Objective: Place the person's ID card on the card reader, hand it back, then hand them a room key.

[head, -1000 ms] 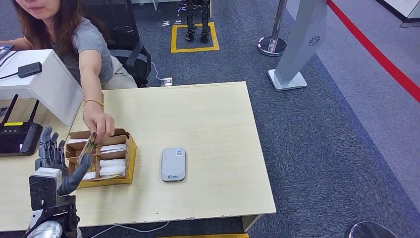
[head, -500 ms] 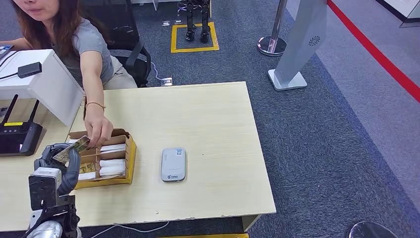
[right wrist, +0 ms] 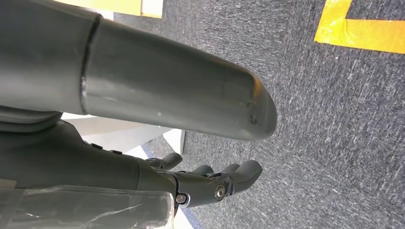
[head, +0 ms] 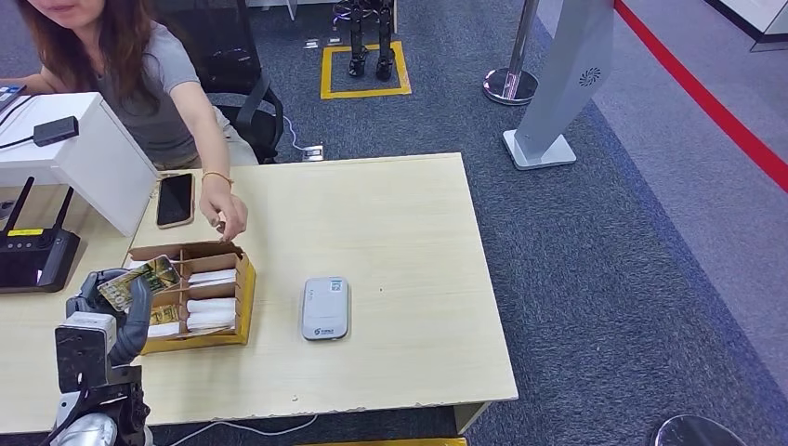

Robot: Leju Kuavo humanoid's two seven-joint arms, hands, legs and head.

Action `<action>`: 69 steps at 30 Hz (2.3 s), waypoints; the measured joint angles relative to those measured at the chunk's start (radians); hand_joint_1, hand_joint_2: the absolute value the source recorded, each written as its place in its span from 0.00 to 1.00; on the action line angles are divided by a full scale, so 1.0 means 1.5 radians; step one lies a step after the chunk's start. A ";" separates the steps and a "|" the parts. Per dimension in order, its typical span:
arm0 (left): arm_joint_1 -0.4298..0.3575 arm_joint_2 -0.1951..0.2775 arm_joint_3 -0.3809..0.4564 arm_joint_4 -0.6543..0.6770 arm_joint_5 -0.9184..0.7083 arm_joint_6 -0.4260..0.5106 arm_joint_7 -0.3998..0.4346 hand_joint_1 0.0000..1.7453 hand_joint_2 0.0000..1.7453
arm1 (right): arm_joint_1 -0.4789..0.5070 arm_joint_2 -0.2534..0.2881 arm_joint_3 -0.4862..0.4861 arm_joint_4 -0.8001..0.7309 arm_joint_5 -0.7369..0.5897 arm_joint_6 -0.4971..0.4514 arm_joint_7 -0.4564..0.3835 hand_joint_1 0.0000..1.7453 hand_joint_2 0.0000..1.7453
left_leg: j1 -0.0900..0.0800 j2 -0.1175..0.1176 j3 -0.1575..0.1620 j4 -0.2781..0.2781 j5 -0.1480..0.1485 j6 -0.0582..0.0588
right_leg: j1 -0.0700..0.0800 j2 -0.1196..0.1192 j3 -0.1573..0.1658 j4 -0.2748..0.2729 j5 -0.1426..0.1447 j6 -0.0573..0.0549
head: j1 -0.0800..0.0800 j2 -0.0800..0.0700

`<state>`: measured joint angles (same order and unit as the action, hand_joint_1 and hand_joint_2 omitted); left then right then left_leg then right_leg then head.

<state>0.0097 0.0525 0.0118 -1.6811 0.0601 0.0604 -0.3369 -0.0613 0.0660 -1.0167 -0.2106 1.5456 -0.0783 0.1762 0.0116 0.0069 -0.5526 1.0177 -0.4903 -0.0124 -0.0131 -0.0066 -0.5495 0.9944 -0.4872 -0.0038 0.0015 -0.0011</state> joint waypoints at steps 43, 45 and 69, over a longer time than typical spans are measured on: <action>-0.236 -0.029 -0.326 0.513 -1.066 0.367 0.301 1.00 1.00 | -0.027 0.000 0.108 0.000 0.002 0.038 0.019 0.00 0.00 | 0.000 0.000 0.000 0.001 0.001 0.002 | 0.000 0.000 0.000 0.000 0.002 0.002 | 0.000 0.000; -0.241 -0.032 -0.337 0.539 -1.066 0.368 0.301 1.00 1.00 | -0.028 0.000 0.112 0.000 0.002 0.040 0.020 0.00 0.00 | 0.000 0.000 0.000 0.001 0.001 0.002 | 0.000 0.000 0.000 0.000 0.002 0.002 | 0.000 0.000; -0.264 -0.049 -0.374 0.614 -1.065 0.376 0.281 1.00 1.00 | -0.029 0.000 0.125 0.000 0.002 0.044 0.020 0.00 0.00 | 0.000 0.000 -0.001 0.001 0.001 0.002 | 0.000 0.000 0.000 0.000 0.002 0.002 | 0.000 0.000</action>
<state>-0.3856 -0.0215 -0.5498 -0.7599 -1.5373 0.6245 0.0851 -0.1049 0.0660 -0.8296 -0.2106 1.5492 -0.0121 0.2069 0.0110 0.0068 -0.5536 1.0188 -0.4886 -0.0098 -0.0137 -0.0067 -0.5496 0.9942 -0.4846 -0.0007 0.0015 -0.0011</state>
